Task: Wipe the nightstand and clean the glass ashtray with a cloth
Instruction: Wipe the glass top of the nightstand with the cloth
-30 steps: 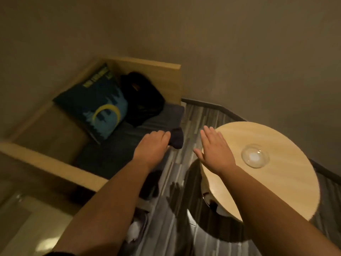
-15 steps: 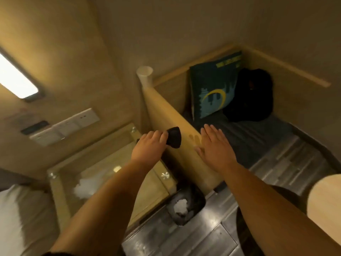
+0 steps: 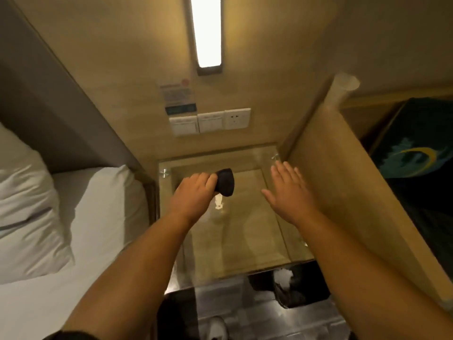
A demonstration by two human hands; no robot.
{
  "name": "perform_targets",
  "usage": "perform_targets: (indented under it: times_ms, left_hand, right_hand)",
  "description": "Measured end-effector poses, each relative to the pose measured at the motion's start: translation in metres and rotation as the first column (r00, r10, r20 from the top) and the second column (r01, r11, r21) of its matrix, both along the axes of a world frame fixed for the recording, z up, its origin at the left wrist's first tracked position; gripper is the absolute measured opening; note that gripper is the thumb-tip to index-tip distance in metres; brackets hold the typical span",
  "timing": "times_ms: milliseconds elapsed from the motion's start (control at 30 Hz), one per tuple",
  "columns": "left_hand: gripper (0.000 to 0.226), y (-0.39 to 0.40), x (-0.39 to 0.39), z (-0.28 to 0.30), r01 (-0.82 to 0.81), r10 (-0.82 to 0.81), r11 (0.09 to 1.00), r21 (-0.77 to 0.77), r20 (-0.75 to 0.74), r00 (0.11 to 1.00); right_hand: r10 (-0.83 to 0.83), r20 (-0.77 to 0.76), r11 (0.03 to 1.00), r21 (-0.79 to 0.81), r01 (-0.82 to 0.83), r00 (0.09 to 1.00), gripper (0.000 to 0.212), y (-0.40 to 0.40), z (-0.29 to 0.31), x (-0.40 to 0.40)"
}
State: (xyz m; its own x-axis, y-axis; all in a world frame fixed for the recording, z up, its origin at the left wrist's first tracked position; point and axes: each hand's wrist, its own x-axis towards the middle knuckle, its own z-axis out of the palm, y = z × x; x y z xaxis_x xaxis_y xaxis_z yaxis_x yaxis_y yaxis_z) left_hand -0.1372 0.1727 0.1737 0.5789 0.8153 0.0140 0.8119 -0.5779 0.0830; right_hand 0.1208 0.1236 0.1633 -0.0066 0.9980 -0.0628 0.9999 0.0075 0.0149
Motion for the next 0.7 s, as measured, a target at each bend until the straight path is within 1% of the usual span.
perform_targets:
  times_ms: [100,333,533,600,700]
  left_hand:
    - [0.035,0.004,-0.032,-0.018,-0.067,0.067,0.997,-0.026,-0.014,0.998]
    - [0.037,-0.002,-0.067,-0.072,-0.104,0.102,0.993,-0.057,-0.045,0.994]
    - [0.045,-0.008,-0.077,-0.127,-0.108,0.109,0.994,0.022,-0.058,0.992]
    - [0.043,-0.009,-0.074,-0.139,-0.129,0.130,0.991,0.032,-0.026,0.991]
    - [0.039,-0.012,-0.067,-0.148,-0.158,0.158,0.987,0.025,0.003,0.987]
  right_hand:
    - [0.061,0.015,0.998,-0.035,-0.061,0.998,0.075,0.018,-0.021,-0.025]
    - [0.170,-0.021,0.971,-0.165,-0.172,0.985,0.075,0.054,-0.088,-0.055]
    - [0.284,-0.052,0.935,-0.205,-0.288,0.957,0.074,0.079,-0.147,-0.059]
    - [0.303,-0.044,0.929,-0.207,-0.306,0.952,0.075,0.082,-0.161,-0.054]
    - [0.273,-0.037,0.934,-0.229,-0.274,0.961,0.079,0.083,-0.176,-0.041]
